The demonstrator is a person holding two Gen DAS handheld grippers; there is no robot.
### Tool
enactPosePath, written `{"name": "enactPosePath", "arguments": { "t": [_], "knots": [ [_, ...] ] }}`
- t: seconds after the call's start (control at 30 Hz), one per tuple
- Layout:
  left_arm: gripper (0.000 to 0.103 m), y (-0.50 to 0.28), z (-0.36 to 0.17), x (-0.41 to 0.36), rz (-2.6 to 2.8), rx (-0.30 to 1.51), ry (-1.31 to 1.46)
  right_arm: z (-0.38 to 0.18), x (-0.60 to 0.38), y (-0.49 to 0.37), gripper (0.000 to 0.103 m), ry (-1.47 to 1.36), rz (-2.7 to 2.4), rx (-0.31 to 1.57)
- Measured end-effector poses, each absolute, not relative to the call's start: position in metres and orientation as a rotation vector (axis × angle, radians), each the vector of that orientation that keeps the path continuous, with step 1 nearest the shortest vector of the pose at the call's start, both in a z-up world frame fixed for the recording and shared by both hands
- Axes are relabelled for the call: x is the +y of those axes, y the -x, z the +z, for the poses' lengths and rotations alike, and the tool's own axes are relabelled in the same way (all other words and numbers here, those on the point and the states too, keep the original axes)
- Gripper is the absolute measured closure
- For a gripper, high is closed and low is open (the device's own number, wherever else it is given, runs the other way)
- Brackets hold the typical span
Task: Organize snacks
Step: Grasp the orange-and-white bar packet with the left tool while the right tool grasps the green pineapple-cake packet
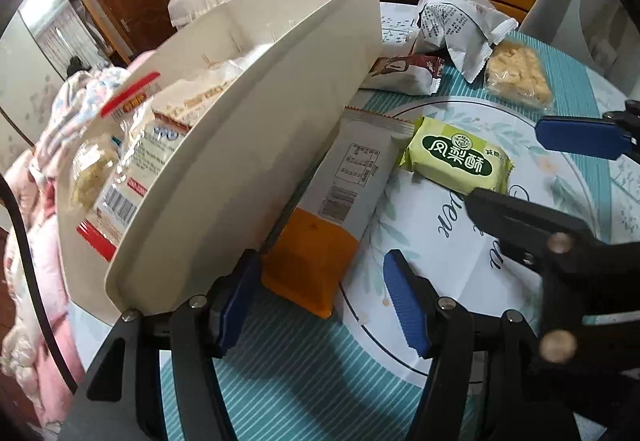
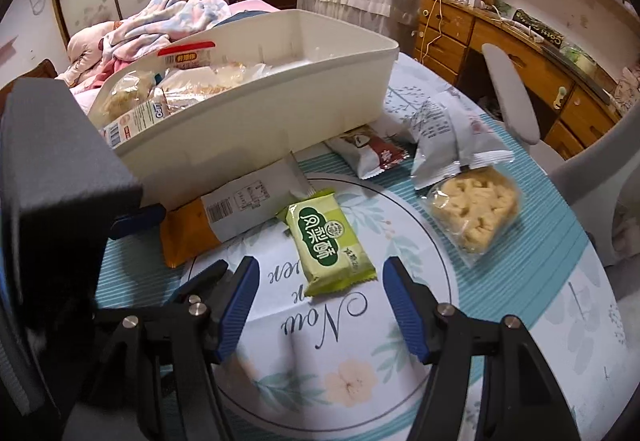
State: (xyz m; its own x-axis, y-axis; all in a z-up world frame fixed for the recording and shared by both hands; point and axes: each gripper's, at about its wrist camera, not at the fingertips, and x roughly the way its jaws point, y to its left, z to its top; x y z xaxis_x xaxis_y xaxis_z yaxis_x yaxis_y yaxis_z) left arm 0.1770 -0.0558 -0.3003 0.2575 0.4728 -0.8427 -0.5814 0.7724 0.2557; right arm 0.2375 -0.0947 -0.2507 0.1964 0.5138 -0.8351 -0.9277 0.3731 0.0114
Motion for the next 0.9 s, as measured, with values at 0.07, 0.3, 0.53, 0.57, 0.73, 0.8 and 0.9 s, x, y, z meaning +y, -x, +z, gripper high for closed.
{"name": "enactPosePath", "arguments": {
  "t": [0.07,0.3,0.53,0.57,0.73,0.8,0.9],
  "knots": [
    [0.040,-0.181,-0.301,-0.057,0.728,1.100,0.100,-0.256,-0.093,-0.241,0.039,0.571,1.080,0.878],
    [0.040,-0.189,-0.301,-0.052,0.760,1.094,0.112,-0.268,-0.091,-0.252,0.043,0.518,1.100,0.918],
    [0.040,-0.189,-0.300,-0.052,0.775,1.075,0.116,-0.273,-0.087,-0.257,0.068,0.488,1.142,0.932],
    [0.040,-0.189,-0.300,-0.052,0.774,1.076,0.118,-0.273,-0.087,-0.258,0.069,0.482,1.144,0.935],
    [0.041,-0.188,-0.300,-0.051,0.781,1.068,0.142,-0.273,-0.094,-0.264,0.076,0.414,1.144,0.989],
    [0.042,-0.187,-0.300,-0.050,0.775,1.066,0.157,-0.272,-0.099,-0.266,0.086,0.384,1.123,1.014],
    [0.045,-0.186,-0.299,-0.050,0.770,1.076,0.167,-0.272,-0.106,-0.270,0.093,0.350,1.074,1.055]
  ]
}}
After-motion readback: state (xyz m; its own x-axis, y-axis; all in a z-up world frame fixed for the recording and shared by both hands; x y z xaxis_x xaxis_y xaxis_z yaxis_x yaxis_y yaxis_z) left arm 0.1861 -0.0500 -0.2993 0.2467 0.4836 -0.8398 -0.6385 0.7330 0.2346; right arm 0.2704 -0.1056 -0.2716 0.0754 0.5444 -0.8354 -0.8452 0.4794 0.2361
